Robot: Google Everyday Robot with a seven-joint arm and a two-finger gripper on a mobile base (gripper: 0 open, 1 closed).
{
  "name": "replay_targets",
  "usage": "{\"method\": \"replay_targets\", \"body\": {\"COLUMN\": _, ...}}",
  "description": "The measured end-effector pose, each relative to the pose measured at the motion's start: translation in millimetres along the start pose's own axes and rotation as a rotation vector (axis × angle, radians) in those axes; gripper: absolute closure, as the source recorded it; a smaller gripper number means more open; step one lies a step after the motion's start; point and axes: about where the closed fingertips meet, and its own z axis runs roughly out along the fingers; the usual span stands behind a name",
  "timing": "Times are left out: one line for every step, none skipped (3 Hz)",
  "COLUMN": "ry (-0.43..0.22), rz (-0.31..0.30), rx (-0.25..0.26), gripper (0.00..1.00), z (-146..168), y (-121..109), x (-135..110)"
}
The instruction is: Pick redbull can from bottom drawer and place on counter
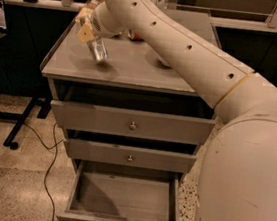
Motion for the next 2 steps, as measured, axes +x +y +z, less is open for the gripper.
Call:
{"method": "replay_targets", "body": {"ry": 0.0, "rz": 0.0, "rx": 0.0, "gripper": 0.0, "z": 0.1, "y": 0.0, "x": 0.0}}
{"method": "replay_targets", "body": {"ry": 0.0, "rz": 0.0, "rx": 0.0, "gripper": 0.0, "z": 0.1, "y": 0.1, "x": 0.0}}
